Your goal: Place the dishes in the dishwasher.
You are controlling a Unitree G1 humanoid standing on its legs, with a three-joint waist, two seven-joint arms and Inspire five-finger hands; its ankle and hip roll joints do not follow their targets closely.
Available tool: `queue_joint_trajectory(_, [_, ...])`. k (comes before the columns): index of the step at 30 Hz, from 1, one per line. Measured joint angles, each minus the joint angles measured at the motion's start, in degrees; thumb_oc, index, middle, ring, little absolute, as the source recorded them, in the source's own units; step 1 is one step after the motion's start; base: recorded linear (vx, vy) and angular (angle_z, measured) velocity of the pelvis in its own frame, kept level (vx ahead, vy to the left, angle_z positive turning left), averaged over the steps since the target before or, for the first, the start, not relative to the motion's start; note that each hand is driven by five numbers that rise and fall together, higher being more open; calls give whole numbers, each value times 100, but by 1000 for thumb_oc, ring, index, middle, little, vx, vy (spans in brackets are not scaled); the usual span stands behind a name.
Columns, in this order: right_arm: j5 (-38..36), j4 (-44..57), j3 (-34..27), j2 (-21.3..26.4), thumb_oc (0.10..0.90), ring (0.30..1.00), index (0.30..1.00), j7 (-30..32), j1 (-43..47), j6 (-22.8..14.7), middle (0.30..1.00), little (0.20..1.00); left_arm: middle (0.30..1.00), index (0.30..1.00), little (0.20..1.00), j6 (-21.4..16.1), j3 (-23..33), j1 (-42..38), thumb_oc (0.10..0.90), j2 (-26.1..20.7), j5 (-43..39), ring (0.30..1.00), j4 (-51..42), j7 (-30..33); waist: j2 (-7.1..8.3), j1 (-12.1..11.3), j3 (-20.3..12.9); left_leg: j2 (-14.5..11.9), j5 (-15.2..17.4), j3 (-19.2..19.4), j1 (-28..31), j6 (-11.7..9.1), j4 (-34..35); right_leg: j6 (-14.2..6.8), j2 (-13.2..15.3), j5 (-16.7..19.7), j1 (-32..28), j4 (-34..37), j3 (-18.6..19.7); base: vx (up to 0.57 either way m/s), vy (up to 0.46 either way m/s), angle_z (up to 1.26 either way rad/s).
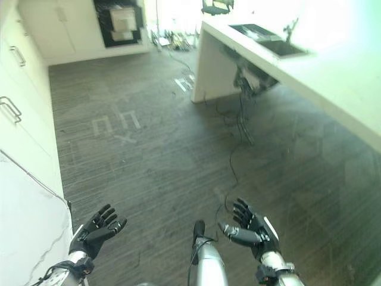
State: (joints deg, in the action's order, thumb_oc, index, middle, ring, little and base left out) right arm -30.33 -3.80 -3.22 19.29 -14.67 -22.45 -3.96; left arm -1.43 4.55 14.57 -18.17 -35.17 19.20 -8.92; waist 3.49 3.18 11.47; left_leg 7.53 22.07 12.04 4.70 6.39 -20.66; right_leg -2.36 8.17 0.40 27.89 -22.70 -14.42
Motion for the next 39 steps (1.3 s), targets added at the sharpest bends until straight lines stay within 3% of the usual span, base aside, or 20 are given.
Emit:
queue_joint_trajectory(3, [-13,222,5,160,800,900,900,46,153,1,900,900,900,900,900,19,-127,1,800,303,0,900,-25,2,-294,26,-105,40,-152,-187,545,-90,738,699,-519,-290,-411,-382,-538,344,-207,17])
queue_joint_trajectory(5, [-8,286,10,296,800,900,900,58,456,31,900,900,900,900,900,47,-309,6,800,504,4,900,-169,34,-386,-23,-211,196,-419,-232,687,-580,371,1584,-889,-64,-1274,485,-346,384,-267,-6])
queue_joint_trajectory(6, [-10,320,27,342,800,900,900,75,563,55,900,900,900,900,900,49,-386,6,800,510,4,900,-204,80,-341,-67,-210,241,-703,-290,619,-997,-18,1486,-865,-198,-1513,623,-74,267,-233,-43])
queue_joint_trajectory(9, [-14,435,8,548,800,900,900,-19,680,4,900,900,900,900,900,-153,-399,82,800,484,-3,900,-440,137,-198,-229,-309,-332,-972,-323,-163,-1311,-1962,1352,-868,-502,-2001,732,349,202,-198,-47])
queue_joint_trajectory(11, [-12,458,-138,623,800,900,900,-27,880,0,900,900,900,900,900,-155,-437,-70,800,498,1,900,-426,194,-136,-218,-283,-691,-1426,-633,-1770,-1307,-3973,1335,-803,-685,-2048,577,488,195,-149,-55])
queue_joint_trajectory(13, [-14,461,-163,619,800,900,900,-3,854,-2,900,900,900,900,900,-154,-435,-31,800,485,6,900,-388,181,4,-155,-243,-932,-1620,-578,-2835,-1200,-4460,1216,-709,-757,-2285,565,565,260,-16,-34])
queue_joint_trajectory(15, [-17,480,-149,595,800,900,900,40,727,3,900,900,900,900,900,-145,-440,90,800,431,5,900,-354,104,131,-173,-149,-1058,-1642,-405,-2677,-885,-1621,751,-651,-977,-2863,738,733,394,163,-52])
queue_joint_trajectory(17, [-21,599,-86,620,800,900,900,71,732,6,900,900,900,900,900,-152,-438,222,800,421,7,900,-406,74,-66,-157,-160,-1134,-1699,-386,-2088,-903,543,674,-823,-1118,-3013,735,953,325,196,-50])
queue_joint_trajectory(19, [-19,634,-18,571,800,900,900,97,717,51,900,900,900,900,900,-164,-452,153,800,419,9,900,-415,45,-333,-140,-124,-1185,-1876,-858,-2436,-1112,421,610,-991,-1419,-3031,562,1041,358,207,-18])
queue_joint_trajectory(21, [-14,638,90,570,800,900,900,-45,686,80,900,900,900,900,900,-234,-434,247,800,430,14,900,-411,37,-238,-374,-65,-1094,-2067,-1462,-2595,-1273,367,442,-874,-1619,-3058,562,1429,354,249,-64])
queue_joint_trajectory(23, [-18,659,72,620,800,900,900,-132,691,79,900,900,900,900,900,-246,-432,375,800,426,119,900,-327,36,-237,-483,-25,-1176,-2367,-1368,-2481,-1226,460,42,-606,-1773,-3230,557,1662,330,254,-71])
queue_joint_trajectory(24, [-17,703,52,629,800,900,900,-135,687,86,900,900,900,900,900,-243,-439,373,800,363,186,900,-279,82,-165,-475,9,-1129,-2612,-974,-2402,-913,336,-198,-397,-1925,-3366,433,1668,303,212,-55])
queue_joint_trajectory(25, [-24,847,45,571,800,900,900,-137,684,94,900,900,900,900,900,-244,-413,316,800,213,185,900,-275,94,-36,-494,23,-975,-2378,-730,-2317,-567,127,-282,-179,-1965,-3330,287,1620,350,241,-54])
queue_joint_trajectory(28, [-135,1430,-15,312,800,900,900,-176,621,114,900,900,900,900,900,-242,-209,-30,800,-116,188,900,-357,113,34,-458,64,-737,-2000,-472,-1952,-159,3,-394,137,-1560,-3613,352,1348,270,172,-33])
queue_joint_trajectory(32, [-153,1707,-9,155,800,900,900,-116,682,65,900,900,900,900,900,-279,-203,-610,800,-394,292,900,-728,13,58,-463,15,-456,-1807,-485,-1744,21,220,-576,268,-915,-3632,343,888,287,235,12])
queue_joint_trajectory(35, [-149,1637,81,-198,800,900,900,44,875,67,900,900,900,900,900,-272,-302,-537,800,-370,472,900,-731,-106,-136,-369,9,-404,-1722,-613,-1640,223,266,-959,364,-76,-2759,-1178,949,197,245,-9])
queue_joint_trajectory(36, [-139,1617,253,-266,800,900,900,51,970,61,900,900,900,900,900,-281,-271,-364,800,-368,525,900,-752,-71,-125,-350,37,-389,-1741,-436,-1514,279,252,-977,516,173,-1979,-2562,971,261,7,-73])
queue_joint_trajectory(37, [-138,1540,543,-161,800,900,900,8,968,59,900,900,900,900,900,-260,-375,-63,800,-363,636,900,-726,-18,-273,-336,20,-461,-1675,-184,-1241,163,562,-507,362,-387,-1465,-2436,499,289,-63,-74])
queue_joint_trajectory(38, [-139,1492,601,10,800,900,900,-35,916,53,900,900,900,900,900,-256,-475,6,800,-358,632,900,-752,-21,-324,-306,4,-484,-1630,-82,-1070,-304,838,-197,76,-542,-1430,-1650,102,375,-107,-55])
queue_joint_trajectory(39, [-144,1324,627,4,800,900,900,-50,895,46,900,900,900,900,900,-257,-473,40,800,-411,626,900,-806,-21,-47,-362,-20,-458,-1325,-18,-1217,-1097,321,10,51,-592,-1469,-562,-97,272,-126,-1])
